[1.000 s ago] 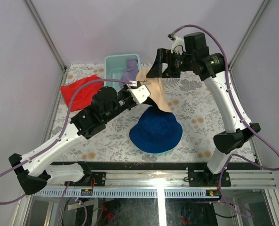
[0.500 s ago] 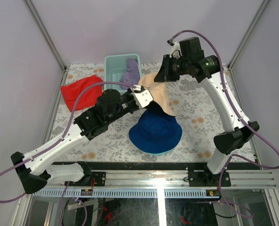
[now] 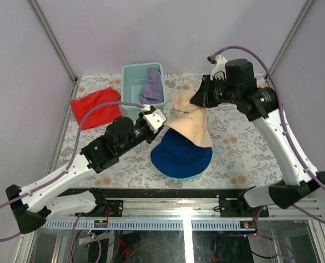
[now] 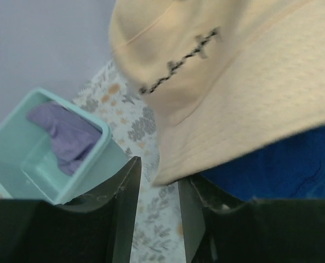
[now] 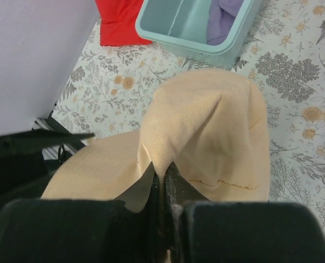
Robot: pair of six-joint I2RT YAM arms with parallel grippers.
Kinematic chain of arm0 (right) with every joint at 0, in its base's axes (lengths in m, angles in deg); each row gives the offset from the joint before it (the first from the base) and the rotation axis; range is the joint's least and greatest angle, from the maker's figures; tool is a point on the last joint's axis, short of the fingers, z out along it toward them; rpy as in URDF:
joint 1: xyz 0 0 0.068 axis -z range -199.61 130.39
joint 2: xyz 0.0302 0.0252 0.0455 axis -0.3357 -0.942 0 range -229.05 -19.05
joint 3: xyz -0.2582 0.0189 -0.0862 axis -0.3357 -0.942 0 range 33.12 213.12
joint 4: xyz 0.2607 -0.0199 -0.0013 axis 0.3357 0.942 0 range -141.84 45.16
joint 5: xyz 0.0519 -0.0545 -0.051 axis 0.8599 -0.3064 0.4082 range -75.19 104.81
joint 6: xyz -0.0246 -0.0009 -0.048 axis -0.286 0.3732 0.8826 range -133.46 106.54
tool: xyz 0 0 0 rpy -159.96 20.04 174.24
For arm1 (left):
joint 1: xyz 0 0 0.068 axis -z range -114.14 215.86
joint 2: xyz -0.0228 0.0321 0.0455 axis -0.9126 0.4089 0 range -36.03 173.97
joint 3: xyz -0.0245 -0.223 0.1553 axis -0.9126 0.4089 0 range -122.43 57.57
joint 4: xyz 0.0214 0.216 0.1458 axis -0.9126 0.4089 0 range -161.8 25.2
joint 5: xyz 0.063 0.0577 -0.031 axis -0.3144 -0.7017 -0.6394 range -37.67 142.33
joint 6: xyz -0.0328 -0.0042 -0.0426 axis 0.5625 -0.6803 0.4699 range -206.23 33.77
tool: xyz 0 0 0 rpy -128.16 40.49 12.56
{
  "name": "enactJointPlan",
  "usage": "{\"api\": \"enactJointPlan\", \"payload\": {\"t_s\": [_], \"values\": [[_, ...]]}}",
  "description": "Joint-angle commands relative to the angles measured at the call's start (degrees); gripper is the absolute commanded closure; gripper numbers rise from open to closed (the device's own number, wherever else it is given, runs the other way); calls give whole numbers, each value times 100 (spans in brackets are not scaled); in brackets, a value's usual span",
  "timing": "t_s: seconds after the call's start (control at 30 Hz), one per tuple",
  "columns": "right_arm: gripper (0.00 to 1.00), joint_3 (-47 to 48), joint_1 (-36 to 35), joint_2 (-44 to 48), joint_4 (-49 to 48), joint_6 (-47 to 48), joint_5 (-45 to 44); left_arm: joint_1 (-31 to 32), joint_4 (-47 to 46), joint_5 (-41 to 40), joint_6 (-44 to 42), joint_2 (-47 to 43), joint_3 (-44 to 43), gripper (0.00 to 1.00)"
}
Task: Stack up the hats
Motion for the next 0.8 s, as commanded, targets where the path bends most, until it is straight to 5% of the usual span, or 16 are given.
{"api": "enactJointPlan", "payload": {"t_s": [0.0,0.33,0.6,0.77], "values": [[99,-808,-576,716,-669,363,-509,0,-415,-714,950,-424,418,66],[100,-2918,-2073,1828,-1748,108,-2195,-2,-127,-1222,2299,-1032,991,60],[100,-3276,-2626,2117,-2008,155,-2734,-23,1123,-2991,4087,-1584,1273,49],[100,-3424,-3076,2111,-2314,228,-3080,-311,2520,-2309,5638,-642,476,50]]}}
